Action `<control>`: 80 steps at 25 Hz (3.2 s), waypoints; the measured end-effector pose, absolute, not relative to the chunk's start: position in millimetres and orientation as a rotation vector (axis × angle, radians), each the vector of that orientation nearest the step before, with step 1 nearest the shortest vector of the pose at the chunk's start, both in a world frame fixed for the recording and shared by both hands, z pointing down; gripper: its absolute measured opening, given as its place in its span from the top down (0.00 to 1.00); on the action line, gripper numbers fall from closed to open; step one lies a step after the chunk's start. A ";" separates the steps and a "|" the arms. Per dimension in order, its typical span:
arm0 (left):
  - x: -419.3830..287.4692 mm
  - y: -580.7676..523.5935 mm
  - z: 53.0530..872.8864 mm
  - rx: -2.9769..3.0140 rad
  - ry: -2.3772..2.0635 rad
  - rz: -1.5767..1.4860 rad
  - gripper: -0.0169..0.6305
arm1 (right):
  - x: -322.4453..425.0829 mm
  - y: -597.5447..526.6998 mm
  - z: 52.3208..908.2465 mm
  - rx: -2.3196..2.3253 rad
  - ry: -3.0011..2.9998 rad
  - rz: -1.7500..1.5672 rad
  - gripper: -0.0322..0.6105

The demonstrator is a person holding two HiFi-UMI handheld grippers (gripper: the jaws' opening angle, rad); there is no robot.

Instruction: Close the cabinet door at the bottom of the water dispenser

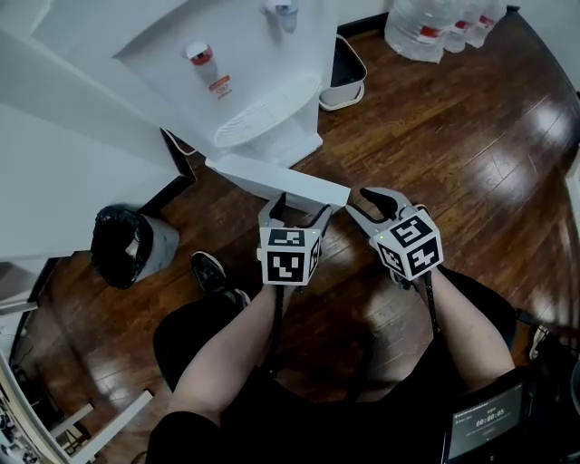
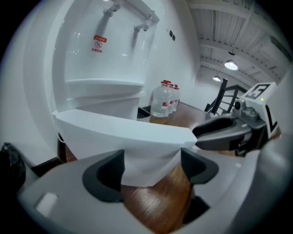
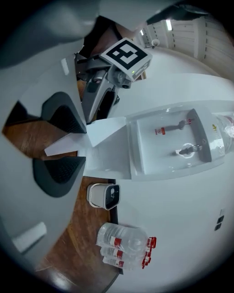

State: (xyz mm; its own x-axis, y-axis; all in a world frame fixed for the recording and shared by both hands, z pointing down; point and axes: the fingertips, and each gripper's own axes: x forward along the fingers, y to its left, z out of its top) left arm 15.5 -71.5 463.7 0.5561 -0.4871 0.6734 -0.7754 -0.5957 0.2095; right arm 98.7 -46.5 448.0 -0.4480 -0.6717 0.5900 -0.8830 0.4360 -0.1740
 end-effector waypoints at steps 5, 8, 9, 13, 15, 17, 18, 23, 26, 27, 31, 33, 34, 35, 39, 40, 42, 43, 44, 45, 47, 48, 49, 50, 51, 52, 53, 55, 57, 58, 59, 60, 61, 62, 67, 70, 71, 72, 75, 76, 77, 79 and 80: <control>12.6 -102.7 461.6 2.269 -1.079 0.734 0.46 | 116.1 -65.9 458.7 1.415 -2.201 0.746 0.68; 12.5 -113.4 462.1 2.244 -1.092 0.708 0.48 | 114.4 -66.5 481.4 1.352 -2.156 0.755 0.64; 12.2 -116.0 462.3 2.241 -1.093 0.704 0.49 | 111.8 -68.2 490.5 1.335 -2.138 0.731 0.63; 14.9 -122.9 459.9 2.221 -1.089 0.677 0.49 | 104.5 -89.3 514.6 1.349 -2.086 0.646 0.56; 18.0 -124.4 459.1 2.218 -1.081 0.671 0.49 | 100.3 -99.9 519.1 1.365 -2.071 0.621 0.54; 18.6 -125.6 459.3 2.215 -1.073 0.670 0.49 | 94.1 -107.3 521.3 1.368 -2.056 0.600 0.54; 18.1 -126.6 459.7 2.208 -1.070 0.664 0.49 | 93.1 -110.7 522.8 1.371 -2.046 0.591 0.53; 14.3 -132.3 463.4 2.161 -1.066 0.633 0.49 | 100.8 -130.5 526.2 1.422 -2.021 0.608 0.53; 12.8 -130.6 461.8 2.164 -1.065 0.645 0.49 | 103.4 -136.8 522.2 1.430 -2.027 0.633 0.53; 12.0 -131.2 461.7 2.167 -1.064 0.649 0.49 | 104.7 -139.3 522.5 1.424 -2.026 0.635 0.54; 7.3 -136.2 463.8 2.167 -1.055 0.660 0.49 | 109.5 -151.9 527.5 1.387 -2.009 0.624 0.54; 4.9 -139.2 464.9 2.164 -1.048 0.662 0.49 | 110.3 -159.6 526.9 1.379 -2.011 0.610 0.54; 3.6 -140.6 464.6 2.163 -1.048 0.663 0.49 | 110.2 -163.1 524.7 1.378 -2.012 0.602 0.54; 2.3 -141.9 463.9 2.163 -1.051 0.665 0.49 | 110.4 -166.4 522.6 1.377 -2.013 0.592 0.54; 1.4 -148.3 467.2 2.149 -1.056 0.685 0.49 | 117.8 -186.8 523.9 1.357 -2.014 0.538 0.55; 2.4 -149.9 470.1 2.137 -1.048 0.689 0.49 | 120.1 -194.0 524.6 1.351 -2.012 0.523 0.55; 4.0 -152.3 475.9 2.109 -1.034 0.690 0.49 | 121.0 -206.7 522.3 1.343 -2.013 0.500 0.56; 4.0 -153.6 478.1 2.097 -1.031 0.689 0.49 | 119.7 -211.4 520.4 1.338 -2.017 0.496 0.56; 3.6 -155.5 479.8 2.090 -1.031 0.688 0.49 | 118.6 -215.1 519.7 1.332 -2.020 0.492 0.56; 3.1 -158.0 480.8 2.085 -1.035 0.686 0.49 | 118.4 -218.4 520.8 1.326 -2.024 0.486 0.56; 2.2 -164.5 481.8 2.076 -1.047 0.678 0.49 | 118.6 -224.6 523.2 1.317 -2.033 0.473 0.56; 1.9 -167.6 482.1 2.070 -1.054 0.674 0.49 | 117.8 -227.2 522.4 1.315 -2.040 0.470 0.57; 2.0 -170.5 482.1 2.065 -1.060 0.671 0.49 | 116.7 -229.5 520.9 1.310 -2.048 0.468 0.57; 2.3 -173.1 482.1 2.061 -1.065 0.669 0.49 | 116.0 -231.2 520.3 1.302 -2.055 0.465 0.57; 2.6 -175.6 481.9 2.057 -1.069 0.667 0.49 | 115.8 -232.2 520.8 1.292 -2.060 0.462 0.57; 2.8 -178.0 481.8 2.054 -1.074 0.665 0.49 | 115.4 -232.6 521.0 1.282 -2.062 0.463 0.57; 3.2 -180.6 481.5 2.052 -1.079 0.663 0.49 | 114.6 -232.7 520.1 1.274 -2.063 0.467 0.57; 4.7 -185.4 480.5 2.052 -1.091 0.659 0.49 | 113.7 -233.8 518.1 1.263 -2.068 0.469 0.57; 6.2 -187.6 479.9 2.054 -1.096 0.655 0.49 | 114.1 -234.5 518.6 1.255 -2.077 0.459 0.57; 6.7 -187.7 480.1 2.054 -1.095 0.655 0.49 | 114.6 -234.6 519.7 1.250 -2.079 0.449 0.57; 6.9 -187.7 480.7 2.053 -1.095 0.658 0.49 | 114.4 -234.7 520.2 1.247 -2.082 0.436 0.57; 6.8 -187.7 481.8 2.050 -1.095 0.662 0.49 | 113.0 -234.6 519.6 1.245 -2.087 0.425 0.57; 6.5 -187.6 483.3 2.046 -1.096 0.667 0.49 | 111.3 -234.5 519.0 1.244 -2.097 0.418 0.56; 6.6 -187.5 485.1 2.041 -1.096 0.673 0.49 | 110.7 -234.3 519.9 1.244 -2.109 0.415 0.56; 11.5 -188.7 493.3 2.017 -1.087 0.685 0.49 | 118.1 -235.9 524.3 1.250 -2.131 0.463 0.51; 15.2 -189.2 496.1 2.011 -1.079 0.691 0.49 | 123.1 -235.0 527.0 1.237 -2.132 0.507 0.45; 16.3 -189.0 497.0 2.009 -1.077 0.694 0.49 | 123.6 -232.8 530.5 1.215 -2.130 0.509 0.45; 17.2 -188.7 497.9 2.008 -1.076 0.697 0.49 | 123.2 -230.1 534.6 1.188 -2.126 0.498 0.45; 19.1 -189.2 499.9 1.997 -1.083 0.692 0.49 | 120.4 -224.5 548.8 1.137 -2.088 0.427 0.45; 19.8 -189.6 500.3 1.992 -1.086 0.689 0.49 | 118.3 -224.7 553.1 1.132 -2.079 0.419 0.45; 20.5 -189.9 500.7 1.988 -1.086 0.685 0.49 | 115.4 -226.2 557.3 1.130 -2.076 0.423 0.45; 22.4 -190.3 501.4 1.983 -1.082 0.680 0.49 | 108.2 -231.5 564.1 1.128 -2.084 0.448 0.45; 23.4 -190.6 501.6 1.984 -1.079 0.680 0.49 | 105.7 -234.0 566.0 1.127 -2.088 0.457 0.45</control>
State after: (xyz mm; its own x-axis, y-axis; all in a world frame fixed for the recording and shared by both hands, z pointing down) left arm 23.4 -190.6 501.6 0.5005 -0.4544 0.7369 -0.8609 -0.3515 0.3680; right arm 105.7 -234.0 566.0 -0.3683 -0.5794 0.7271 -0.8302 0.5569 0.0233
